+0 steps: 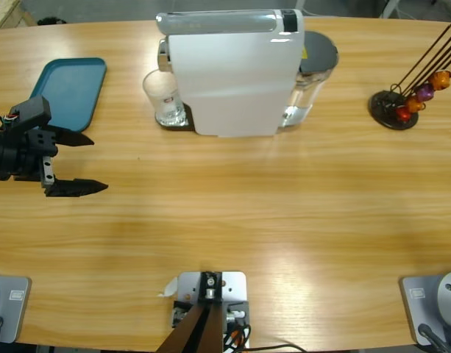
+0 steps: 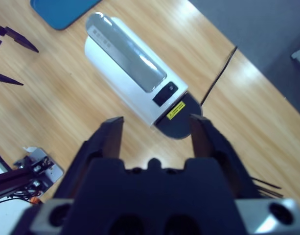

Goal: Pour coffee

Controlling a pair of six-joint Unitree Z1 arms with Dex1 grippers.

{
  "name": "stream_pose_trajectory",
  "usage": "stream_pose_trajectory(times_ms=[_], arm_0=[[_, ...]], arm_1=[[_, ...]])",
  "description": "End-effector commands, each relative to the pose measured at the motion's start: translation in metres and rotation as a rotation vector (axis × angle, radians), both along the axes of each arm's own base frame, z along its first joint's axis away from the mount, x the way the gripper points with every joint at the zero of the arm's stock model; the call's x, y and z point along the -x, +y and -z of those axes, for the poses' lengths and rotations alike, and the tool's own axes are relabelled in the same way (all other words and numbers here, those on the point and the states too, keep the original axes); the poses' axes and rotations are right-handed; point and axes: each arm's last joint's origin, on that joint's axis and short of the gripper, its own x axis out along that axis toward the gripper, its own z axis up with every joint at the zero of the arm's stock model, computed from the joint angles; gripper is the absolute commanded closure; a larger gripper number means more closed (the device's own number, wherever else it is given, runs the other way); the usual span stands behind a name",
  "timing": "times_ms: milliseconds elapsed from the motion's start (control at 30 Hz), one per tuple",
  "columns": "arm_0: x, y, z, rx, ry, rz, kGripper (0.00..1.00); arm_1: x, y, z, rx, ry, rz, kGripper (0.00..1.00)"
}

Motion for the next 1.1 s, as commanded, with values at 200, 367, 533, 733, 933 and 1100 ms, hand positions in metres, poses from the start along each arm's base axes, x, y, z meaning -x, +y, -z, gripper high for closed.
stream_pose_trajectory(times_ms=[200,367,533,733,933,1100], arm_0=[[0.002,-0.001,0.014,-0.034,0.067,0.003,0.009],[0.001,-0.002,0.014,-0.035,0.067,0.003,0.009],[-0.001,-0.003,0.016,-0.037,0.073,0.003,0.009],[-0.003,-0.004,0.019,-0.044,0.087,0.004,0.009],[-0.004,-0.004,0.019,-0.045,0.087,0.004,0.009],[-0.005,-0.004,0.020,-0.047,0.089,0.004,0.009]], arm_1=[[-0.048,0.013,0.023,-0.021,0.108,0.134,1.000],[-0.086,0.036,0.052,0.029,0.208,0.145,1.000],[-0.103,0.041,0.072,0.067,0.249,0.157,1.000],[-0.114,0.037,0.080,0.079,0.261,0.171,1.000],[-0.121,0.044,0.092,0.073,0.296,0.145,1.000],[-0.119,0.052,0.098,0.085,0.312,0.126,1.000]])
